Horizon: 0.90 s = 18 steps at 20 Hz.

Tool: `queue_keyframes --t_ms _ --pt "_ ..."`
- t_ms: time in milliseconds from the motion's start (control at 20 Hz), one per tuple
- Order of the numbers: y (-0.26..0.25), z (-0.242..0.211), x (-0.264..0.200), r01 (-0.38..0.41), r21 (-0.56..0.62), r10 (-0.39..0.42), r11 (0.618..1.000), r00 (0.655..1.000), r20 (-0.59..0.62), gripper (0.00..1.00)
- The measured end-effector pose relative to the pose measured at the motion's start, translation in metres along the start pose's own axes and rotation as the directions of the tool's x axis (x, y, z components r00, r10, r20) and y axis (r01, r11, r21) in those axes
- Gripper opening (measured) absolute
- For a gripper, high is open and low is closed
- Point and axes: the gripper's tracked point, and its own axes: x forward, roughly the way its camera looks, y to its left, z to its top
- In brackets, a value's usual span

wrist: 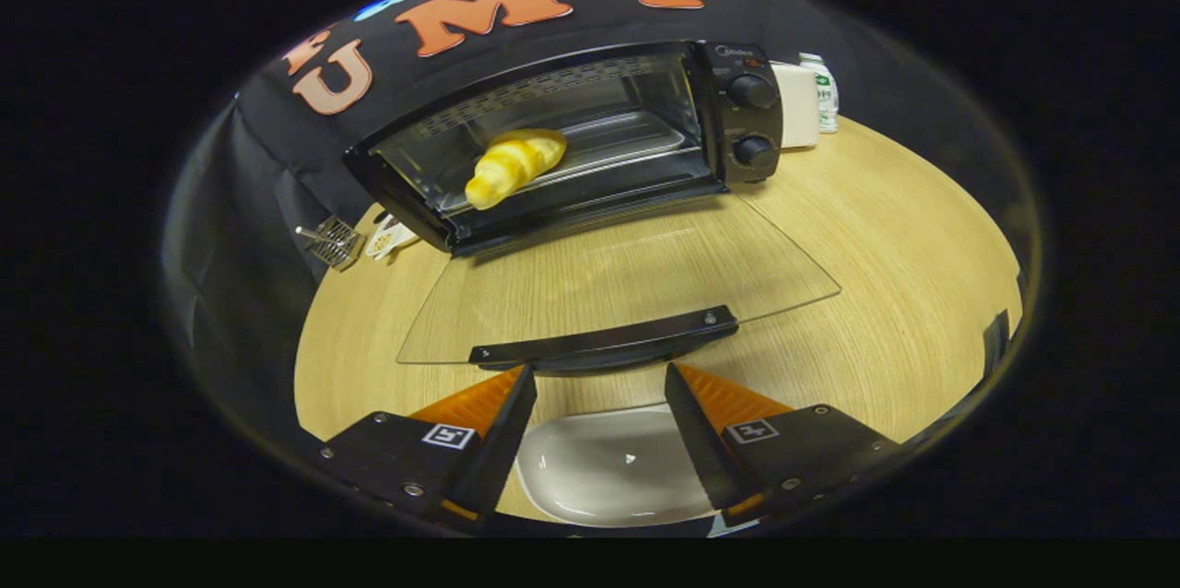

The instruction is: Open the toaster oven, put the food inside, and close the toaster oven door.

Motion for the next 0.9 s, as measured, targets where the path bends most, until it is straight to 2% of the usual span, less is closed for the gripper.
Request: queue_keyframes --t_ms 150,350,900 --pt "0.001 0.005 -0.004 -0.006 -0.006 0.006 1.000 1.000 -0.002 0.85" --pt "0.008 0.027 -0.018 -0.042 0.010 0.041 0.999 0.997 0.063 0.87" --pt "0.040 0.138 -0.037 -0.124 0.056 0.107 0.991 0.965 0.241 0.92"
